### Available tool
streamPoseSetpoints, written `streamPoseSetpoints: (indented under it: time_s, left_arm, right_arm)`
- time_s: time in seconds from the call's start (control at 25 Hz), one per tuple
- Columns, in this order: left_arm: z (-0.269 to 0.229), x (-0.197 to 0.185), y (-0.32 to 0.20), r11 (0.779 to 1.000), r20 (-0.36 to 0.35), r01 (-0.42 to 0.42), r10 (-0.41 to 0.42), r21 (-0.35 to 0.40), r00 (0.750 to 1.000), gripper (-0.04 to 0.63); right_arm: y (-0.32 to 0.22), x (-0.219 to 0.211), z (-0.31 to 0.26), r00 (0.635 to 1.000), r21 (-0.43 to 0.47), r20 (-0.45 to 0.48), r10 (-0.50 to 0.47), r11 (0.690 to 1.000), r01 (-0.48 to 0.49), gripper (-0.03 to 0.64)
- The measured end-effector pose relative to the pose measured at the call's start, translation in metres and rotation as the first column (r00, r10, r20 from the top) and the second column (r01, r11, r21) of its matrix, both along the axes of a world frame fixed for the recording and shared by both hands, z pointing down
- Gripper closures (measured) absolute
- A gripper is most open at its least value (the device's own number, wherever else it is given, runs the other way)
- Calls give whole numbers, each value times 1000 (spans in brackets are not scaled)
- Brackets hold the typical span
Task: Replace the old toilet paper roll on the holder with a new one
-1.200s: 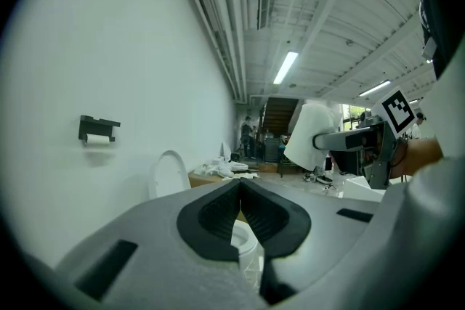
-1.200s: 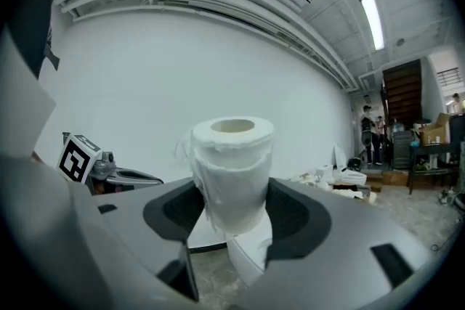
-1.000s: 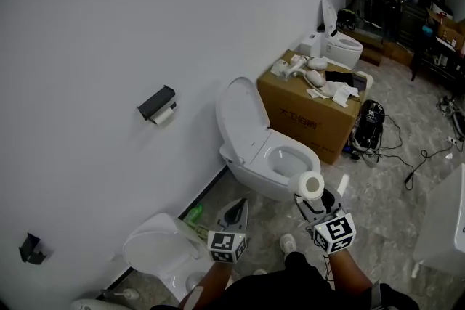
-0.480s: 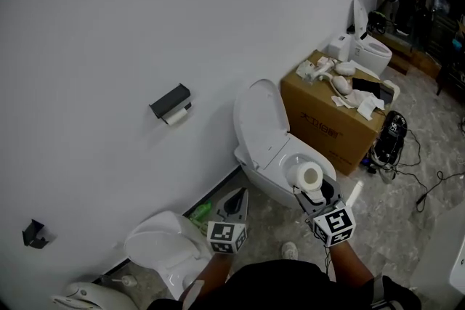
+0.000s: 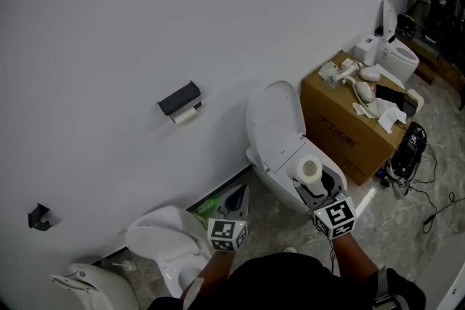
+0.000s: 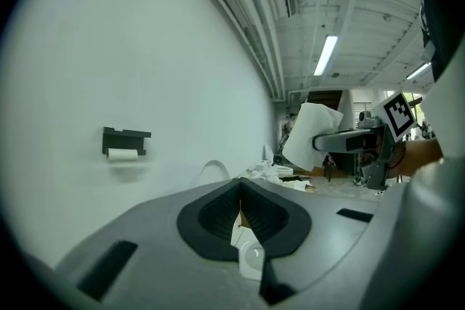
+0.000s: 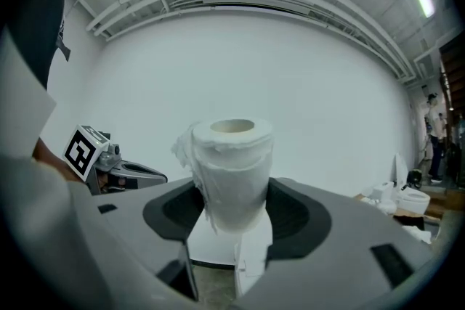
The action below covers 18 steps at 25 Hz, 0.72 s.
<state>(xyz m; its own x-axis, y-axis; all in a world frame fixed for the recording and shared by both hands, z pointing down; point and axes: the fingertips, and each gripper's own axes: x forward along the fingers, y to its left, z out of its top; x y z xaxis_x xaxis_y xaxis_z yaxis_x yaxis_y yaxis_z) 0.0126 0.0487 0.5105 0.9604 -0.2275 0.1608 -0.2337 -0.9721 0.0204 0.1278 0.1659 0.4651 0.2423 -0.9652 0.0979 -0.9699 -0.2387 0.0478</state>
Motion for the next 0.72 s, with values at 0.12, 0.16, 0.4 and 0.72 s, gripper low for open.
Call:
streamPoseSetpoints:
  time_s: [0.12,0.16,0.4,0.72]
  left_arm:
    - [3,10,-7,999,7,37,-36,-6,999,588]
    - [4,12,-9,999,8,51,-50,-9,999,588]
    - [14,19,-20,992,18,124,-124,-23,992,588]
    - [16,22,-68,980,29,197,-196,-28,980,588]
  right_arm:
    - [-11,12,1,999,-5,-6,-47,999,47,359]
    - [-14,15,2,998,-8,-7,-62,998,62,359]
    - [-34,31,8,990,-21,-13,-137,990,137,359]
    - [-90,46,5,982,-3,-6,-188,982,188,359]
